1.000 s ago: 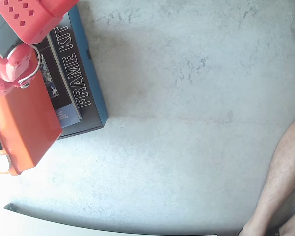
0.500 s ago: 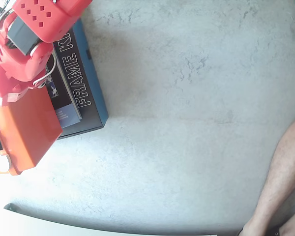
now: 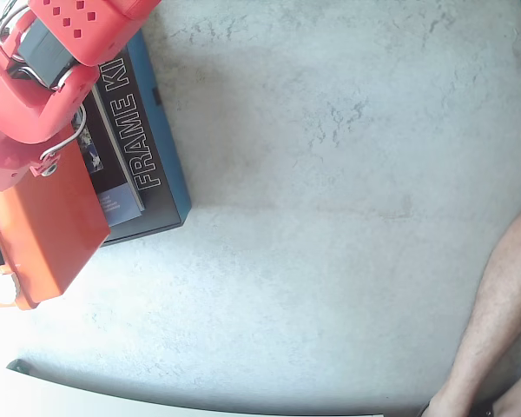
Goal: Grab the white handle of the orange box
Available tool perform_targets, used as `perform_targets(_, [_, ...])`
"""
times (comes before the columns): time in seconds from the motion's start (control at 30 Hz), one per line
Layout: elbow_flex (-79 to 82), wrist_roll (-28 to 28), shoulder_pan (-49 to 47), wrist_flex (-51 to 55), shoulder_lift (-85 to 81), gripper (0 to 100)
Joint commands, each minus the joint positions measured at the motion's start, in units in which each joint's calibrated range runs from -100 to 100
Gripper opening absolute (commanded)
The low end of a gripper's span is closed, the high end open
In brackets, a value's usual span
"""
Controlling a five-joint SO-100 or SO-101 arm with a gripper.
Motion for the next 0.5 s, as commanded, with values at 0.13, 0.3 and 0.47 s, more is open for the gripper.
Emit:
perform_targets(0.13, [2.67, -0.15, -3.83, 0.22, 1.21, 33])
perform_targets(0.3, [0.10, -1.35, -4.45, 0.90, 1.29, 33])
perform_targets(0.47, [-0.34, -2.40, -3.05, 0.81, 3.15, 33])
